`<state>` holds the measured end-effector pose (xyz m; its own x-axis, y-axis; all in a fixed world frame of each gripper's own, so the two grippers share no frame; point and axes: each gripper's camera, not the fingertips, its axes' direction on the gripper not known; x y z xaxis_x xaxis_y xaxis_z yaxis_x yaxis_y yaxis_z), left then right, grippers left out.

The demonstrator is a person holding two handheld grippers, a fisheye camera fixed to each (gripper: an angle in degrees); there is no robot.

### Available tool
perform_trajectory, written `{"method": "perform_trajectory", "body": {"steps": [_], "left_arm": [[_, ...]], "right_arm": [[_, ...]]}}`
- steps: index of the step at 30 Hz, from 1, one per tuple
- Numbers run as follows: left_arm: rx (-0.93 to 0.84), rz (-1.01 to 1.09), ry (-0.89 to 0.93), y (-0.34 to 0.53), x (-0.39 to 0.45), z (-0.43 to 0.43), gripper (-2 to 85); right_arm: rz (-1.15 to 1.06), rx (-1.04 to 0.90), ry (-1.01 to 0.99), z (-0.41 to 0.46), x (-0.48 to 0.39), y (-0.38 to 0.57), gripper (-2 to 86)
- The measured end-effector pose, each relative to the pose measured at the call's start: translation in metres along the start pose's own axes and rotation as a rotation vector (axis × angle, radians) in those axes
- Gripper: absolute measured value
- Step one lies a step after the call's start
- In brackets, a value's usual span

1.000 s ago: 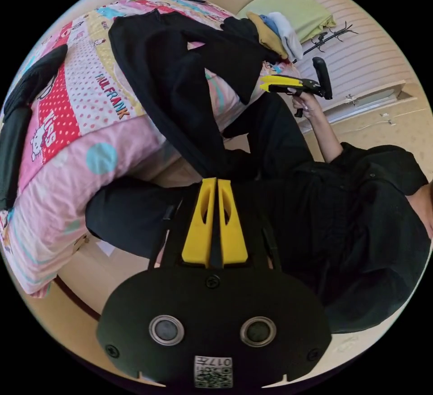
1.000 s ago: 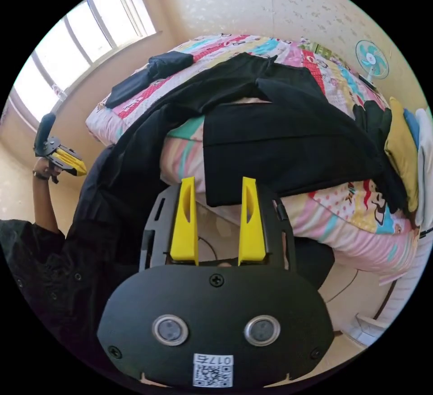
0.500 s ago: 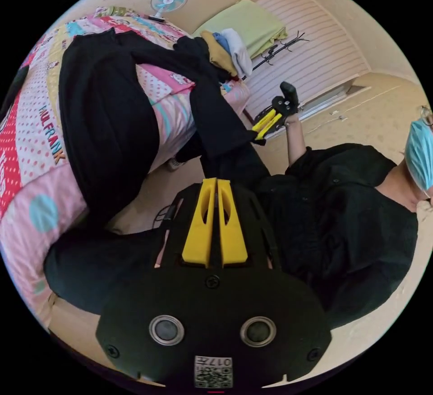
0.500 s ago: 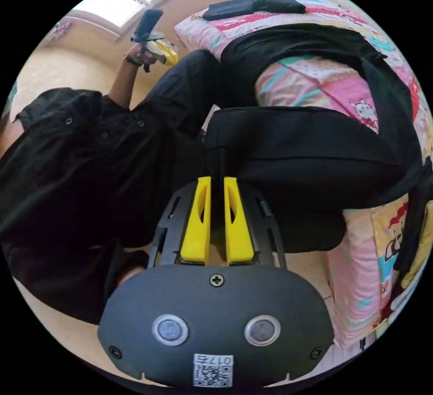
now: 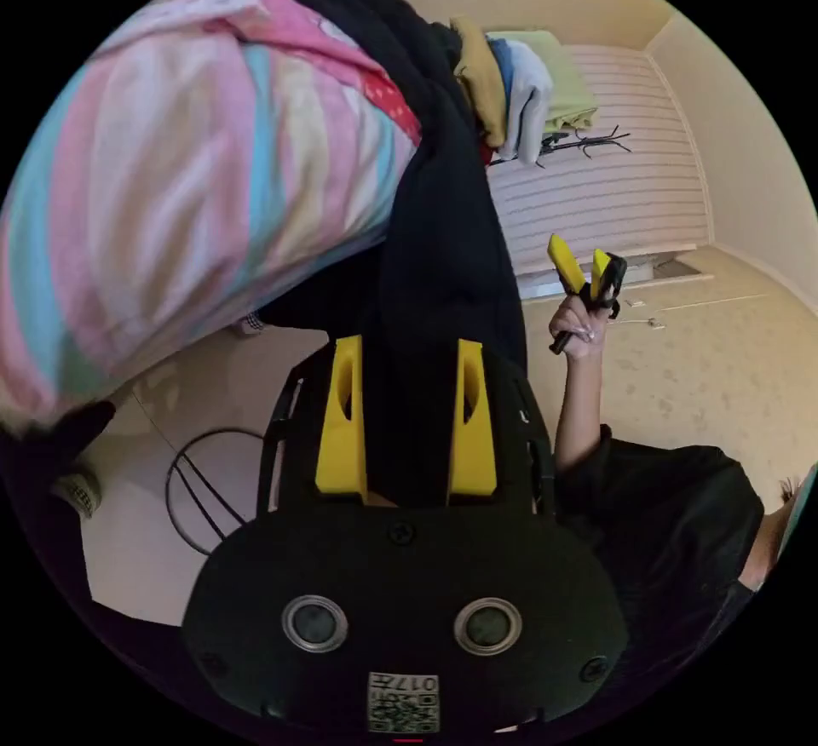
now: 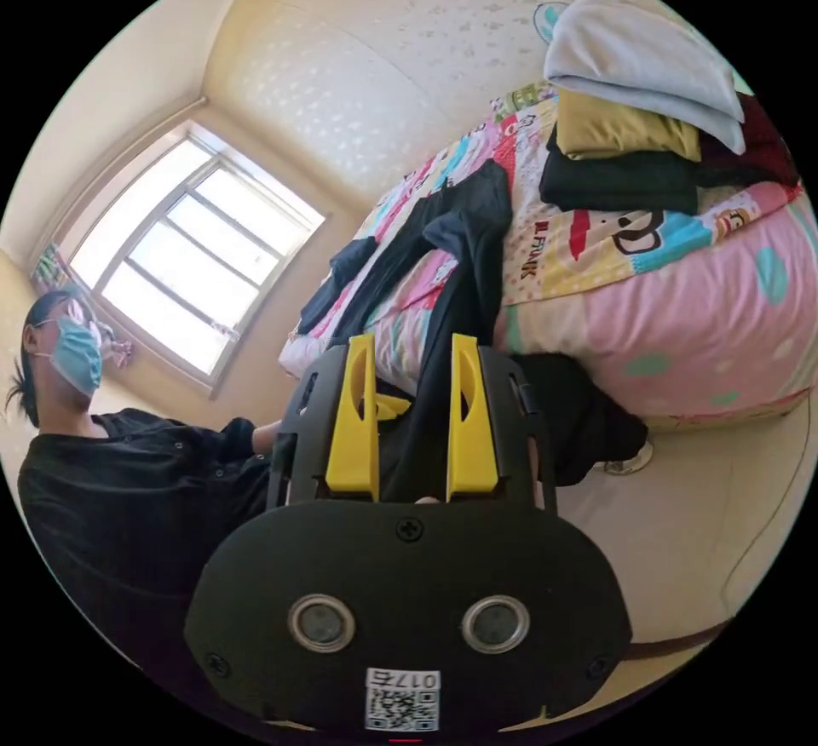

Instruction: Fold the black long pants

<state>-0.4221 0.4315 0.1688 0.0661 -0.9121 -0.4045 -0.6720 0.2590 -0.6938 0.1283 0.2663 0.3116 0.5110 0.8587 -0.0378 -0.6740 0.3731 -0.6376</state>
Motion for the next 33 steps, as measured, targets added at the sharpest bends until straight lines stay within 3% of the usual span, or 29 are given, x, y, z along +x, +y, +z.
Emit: {"method": "perform_trajectory", "body": {"steps": [2, 4, 8, 9, 11, 14, 17, 18, 20, 23, 27, 30, 33], "left_arm": [[-0.053, 0.002, 0.201, -0.002, -0.008, 0.029, 4.7], [-0.024, 0.073, 0.255, 0.012, 0.002, 0.014, 3.4], [-0.130, 0.356, 0.398, 0.061, 0.065, -0.057, 2.6], [-0.155, 0.382, 0.380, 0.071, 0.075, -0.066, 2.7], [-0.267, 0.379, 0.096, 0.116, 0.099, -0.081, 3.5], [-0.361, 0.192, -0.372, 0.165, 0.083, -0.087, 2.3], [-0.280, 0.023, -0.501, 0.197, 0.063, -0.106, 2.0], [-0.240, 0.030, -0.472, 0.200, 0.064, -0.112, 2.3], [-0.077, 0.100, -0.250, 0.197, 0.071, -0.129, 3.9], [-0.025, 0.170, -0.056, 0.173, 0.082, -0.125, 3.7], [-0.143, 0.269, -0.088, 0.143, 0.109, -0.083, 4.4], [-0.227, 0.314, -0.131, 0.132, 0.124, -0.049, 5.6], [-0.134, 0.275, -0.102, 0.129, 0.126, -0.043, 7.7]], "right_arm": [[0.062, 0.031, 0.028, 0.017, 0.019, -0.014, 12.6], [0.078, -0.011, 0.021, 0.039, 0.035, -0.033, 12.7], [0.107, -0.325, -0.062, 0.103, 0.055, -0.066, 11.8], [0.111, -0.322, -0.011, 0.099, 0.054, -0.066, 9.6], [0.085, -0.310, -0.083, 0.084, 0.051, -0.061, 5.2], [0.167, -0.075, -0.149, 0.037, 0.055, -0.033, 2.1], [0.188, -0.011, -0.164, 0.014, 0.052, -0.014, 2.4], [0.159, -0.053, -0.146, 0.016, 0.049, -0.015, 3.1], [0.156, -0.191, -0.136, 0.029, 0.047, -0.021, 6.4], [0.094, -0.384, -0.106, 0.046, 0.026, -0.025, 13.1], [-0.057, -0.817, -0.003, 0.069, -0.034, 0.006, 12.3], [-0.101, -0.918, 0.091, 0.061, -0.063, 0.036, 10.6], [-0.093, -0.987, 0.122, 0.058, -0.074, 0.065, 7.3]]}}
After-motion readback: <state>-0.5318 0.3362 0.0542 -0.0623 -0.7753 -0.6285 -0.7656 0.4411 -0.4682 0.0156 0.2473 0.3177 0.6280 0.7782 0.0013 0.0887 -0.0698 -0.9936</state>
